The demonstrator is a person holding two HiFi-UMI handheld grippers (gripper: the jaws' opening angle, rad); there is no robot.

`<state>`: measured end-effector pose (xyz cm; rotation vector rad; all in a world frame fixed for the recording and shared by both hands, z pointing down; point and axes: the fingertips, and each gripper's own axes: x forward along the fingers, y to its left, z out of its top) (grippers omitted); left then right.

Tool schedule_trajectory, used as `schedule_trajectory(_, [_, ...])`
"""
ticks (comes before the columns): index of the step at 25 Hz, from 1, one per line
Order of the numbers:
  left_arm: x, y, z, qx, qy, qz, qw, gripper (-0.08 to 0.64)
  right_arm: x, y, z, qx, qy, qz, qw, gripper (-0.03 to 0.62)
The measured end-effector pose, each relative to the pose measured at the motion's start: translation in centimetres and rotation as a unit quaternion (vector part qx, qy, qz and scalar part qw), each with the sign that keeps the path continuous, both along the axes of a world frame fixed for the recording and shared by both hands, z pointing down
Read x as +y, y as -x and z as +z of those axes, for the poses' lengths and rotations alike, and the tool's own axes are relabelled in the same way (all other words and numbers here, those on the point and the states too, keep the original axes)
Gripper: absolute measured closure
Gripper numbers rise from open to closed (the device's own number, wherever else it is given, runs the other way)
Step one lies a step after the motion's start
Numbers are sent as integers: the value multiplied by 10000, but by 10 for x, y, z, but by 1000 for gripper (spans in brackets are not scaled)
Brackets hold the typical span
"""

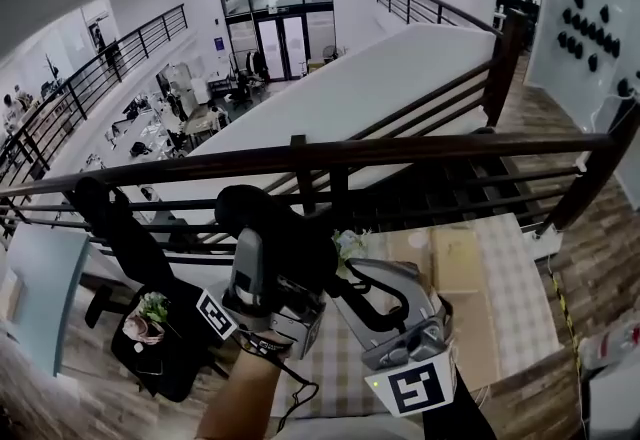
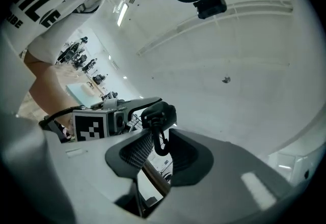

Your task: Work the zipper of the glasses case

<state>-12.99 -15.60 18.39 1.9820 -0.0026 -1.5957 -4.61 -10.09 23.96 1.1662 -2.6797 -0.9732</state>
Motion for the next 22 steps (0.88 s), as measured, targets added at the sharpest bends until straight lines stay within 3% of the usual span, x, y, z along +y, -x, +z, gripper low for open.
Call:
schedule_trajectory(5, [18,10,-11,533,-640,272,9962,291,12,2,-4,222,-414,-20,9989,460])
schedule_trajectory(10, [32,10,-22,645,-1012,588,9910,291,-5,-26,-14,-66,-297,403,9987,469])
schedule_trajectory(12, [32,6,-20,545,-1042,586,9913,292,3,-22,-22,-135,-364,256,9989,472])
schedule_trajectory(17, [26,3,-16,402,-854,483,9944,293,32,4,-18,245,-562,-227,9979,453])
schedule_trajectory(22, [24,3,-14,399,-900,370,9945,293,34,14,-12,571,-707,-133,9958,423])
